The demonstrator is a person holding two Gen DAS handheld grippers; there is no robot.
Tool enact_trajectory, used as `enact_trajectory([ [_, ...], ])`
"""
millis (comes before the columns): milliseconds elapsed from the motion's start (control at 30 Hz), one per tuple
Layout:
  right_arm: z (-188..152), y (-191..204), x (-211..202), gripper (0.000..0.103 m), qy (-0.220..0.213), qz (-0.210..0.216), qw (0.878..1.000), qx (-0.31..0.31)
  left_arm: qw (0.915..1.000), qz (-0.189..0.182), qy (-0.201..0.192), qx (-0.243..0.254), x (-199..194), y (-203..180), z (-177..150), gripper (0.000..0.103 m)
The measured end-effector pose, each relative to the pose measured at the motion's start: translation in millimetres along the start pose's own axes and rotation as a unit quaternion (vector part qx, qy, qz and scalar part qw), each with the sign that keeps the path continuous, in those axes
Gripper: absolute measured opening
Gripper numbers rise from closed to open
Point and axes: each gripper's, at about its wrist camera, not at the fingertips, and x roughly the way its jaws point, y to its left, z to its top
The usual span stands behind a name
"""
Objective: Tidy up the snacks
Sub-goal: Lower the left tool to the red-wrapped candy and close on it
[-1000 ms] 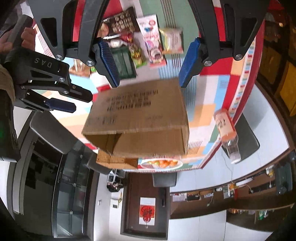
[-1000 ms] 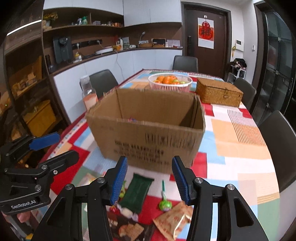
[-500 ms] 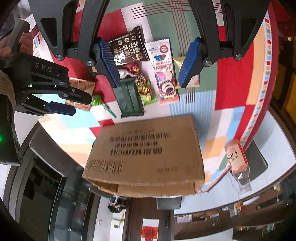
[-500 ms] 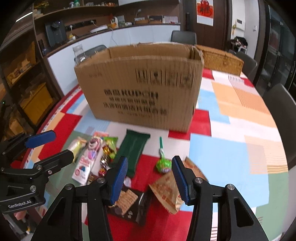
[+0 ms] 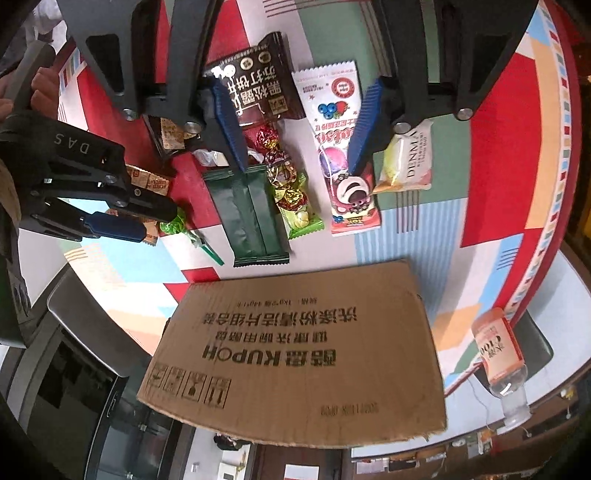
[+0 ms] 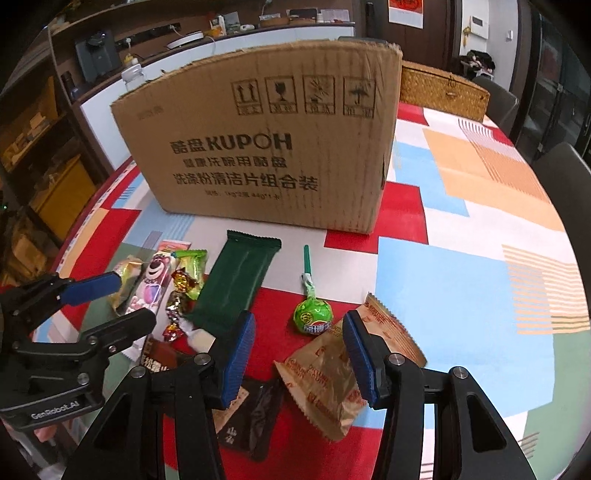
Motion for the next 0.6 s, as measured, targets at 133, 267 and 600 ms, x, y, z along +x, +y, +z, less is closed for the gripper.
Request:
enact_trajectory([
  [133, 2, -2, 6, 0.045, 0.006, 0.002, 1.000, -0.003, 0.9999, -0.006, 0.008, -0.002, 10, 0, 3, 0.047],
  [267, 4, -3, 12, 0.041, 0.011, 0.004, 1.000, -0.003, 0.9998, -0.012, 0.017, -0.006, 17, 2, 6, 0.042],
  [600, 7, -5, 24, 0.038, 0.020, 0.014, 1.000, 0.001, 0.9987, -0.031, 0.035, -0.018, 33, 4, 12, 0.031],
])
